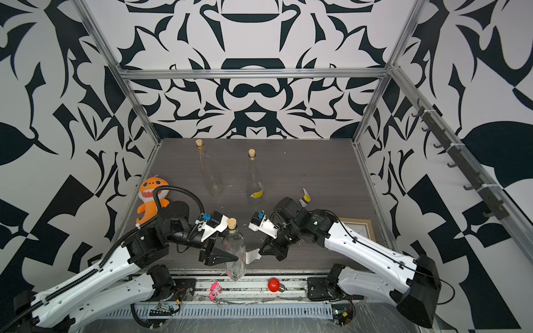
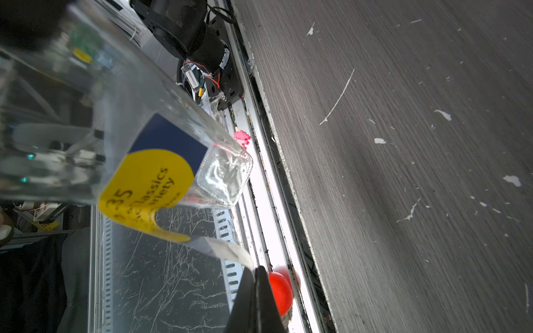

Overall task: Remove the label from the bottle
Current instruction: Tear open the label from the bottle.

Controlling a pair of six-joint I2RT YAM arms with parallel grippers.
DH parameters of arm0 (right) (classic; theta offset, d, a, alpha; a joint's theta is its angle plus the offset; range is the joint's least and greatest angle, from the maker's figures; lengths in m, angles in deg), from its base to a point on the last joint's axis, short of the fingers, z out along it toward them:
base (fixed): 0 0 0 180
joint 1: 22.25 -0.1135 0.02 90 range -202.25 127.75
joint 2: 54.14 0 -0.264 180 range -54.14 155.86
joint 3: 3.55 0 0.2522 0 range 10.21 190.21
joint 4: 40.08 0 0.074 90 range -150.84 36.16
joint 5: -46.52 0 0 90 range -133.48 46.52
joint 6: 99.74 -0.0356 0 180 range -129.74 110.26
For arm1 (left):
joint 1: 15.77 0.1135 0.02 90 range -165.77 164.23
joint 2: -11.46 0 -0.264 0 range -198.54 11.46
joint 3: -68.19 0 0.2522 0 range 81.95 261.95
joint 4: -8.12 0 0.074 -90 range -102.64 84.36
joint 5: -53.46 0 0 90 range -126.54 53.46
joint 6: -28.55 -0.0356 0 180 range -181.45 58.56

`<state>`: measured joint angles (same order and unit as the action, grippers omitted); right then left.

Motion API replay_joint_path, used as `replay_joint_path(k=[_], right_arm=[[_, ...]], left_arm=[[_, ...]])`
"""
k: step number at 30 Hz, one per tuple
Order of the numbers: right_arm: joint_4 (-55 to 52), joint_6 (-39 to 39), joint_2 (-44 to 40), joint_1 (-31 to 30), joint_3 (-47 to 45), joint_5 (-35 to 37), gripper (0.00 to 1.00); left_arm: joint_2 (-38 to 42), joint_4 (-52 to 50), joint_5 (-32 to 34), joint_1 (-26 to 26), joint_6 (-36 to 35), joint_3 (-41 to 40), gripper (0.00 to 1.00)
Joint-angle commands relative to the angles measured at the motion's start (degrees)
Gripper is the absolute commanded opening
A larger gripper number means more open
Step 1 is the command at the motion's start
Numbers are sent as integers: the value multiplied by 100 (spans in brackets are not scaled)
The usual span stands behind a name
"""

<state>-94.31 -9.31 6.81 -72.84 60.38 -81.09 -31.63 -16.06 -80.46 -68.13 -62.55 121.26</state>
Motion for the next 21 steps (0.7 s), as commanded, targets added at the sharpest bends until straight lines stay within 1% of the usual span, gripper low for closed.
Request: replay_joint_path(k=[1, 5, 9, 16, 21], right_arm=[[-137, 107, -48, 62, 227, 177, 0], [-136, 154, 9, 63, 363, 141, 0], [-168, 280, 78, 54, 482, 166, 0], [-242, 444, 286, 81, 599, 160, 0], [-224, 485, 341, 136, 676, 100, 0]], left_arm=[[80, 75, -672, 6, 64, 319, 0], [-166, 75, -1124, 6, 134, 440, 0], [-261, 162, -1401, 7, 208, 490, 0], [-161, 170, -1510, 6, 241, 548, 0], [-103, 282, -1719, 6, 343, 595, 0]])
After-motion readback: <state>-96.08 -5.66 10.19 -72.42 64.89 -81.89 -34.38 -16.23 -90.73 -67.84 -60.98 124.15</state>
